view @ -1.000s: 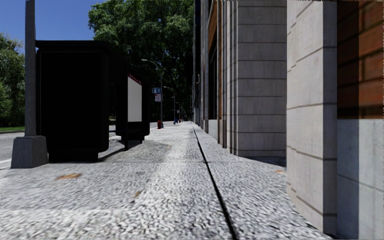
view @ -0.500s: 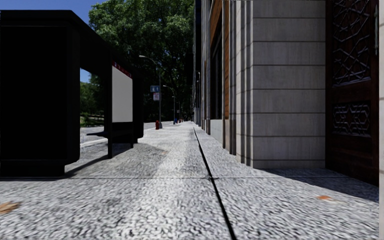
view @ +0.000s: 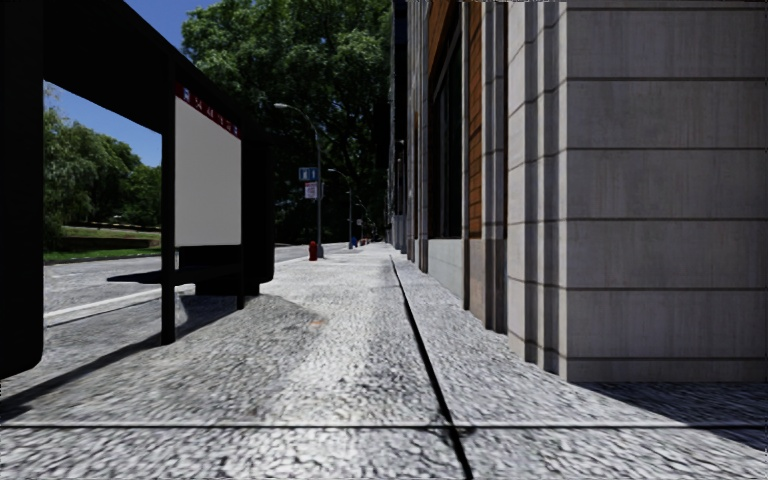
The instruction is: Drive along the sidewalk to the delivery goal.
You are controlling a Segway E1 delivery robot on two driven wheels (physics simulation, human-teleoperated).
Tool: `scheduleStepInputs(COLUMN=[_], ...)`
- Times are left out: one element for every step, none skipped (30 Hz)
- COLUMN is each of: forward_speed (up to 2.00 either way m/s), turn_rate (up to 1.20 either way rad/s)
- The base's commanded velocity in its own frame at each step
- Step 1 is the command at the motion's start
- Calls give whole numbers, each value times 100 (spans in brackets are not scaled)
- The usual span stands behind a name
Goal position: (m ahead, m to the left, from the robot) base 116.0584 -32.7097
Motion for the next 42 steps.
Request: scheduleStepInputs(forward_speed=[200,200,200,200,200,200,200,200,200,200,200,200,200,200,200,200,200,200,200,200,200,200,200,200,200,200,200,200,200,200,200,200,200,200,200,200,200,200,200,200,200,200], turn_rate=[19,10,10,4,0,0,0,0,0,0,0,0,0,0,0,0,0,0,0,0,0,0,0,0,0,0,0,0,0,0,0,0,0,0,0,0,0,0,0,0,0,0])
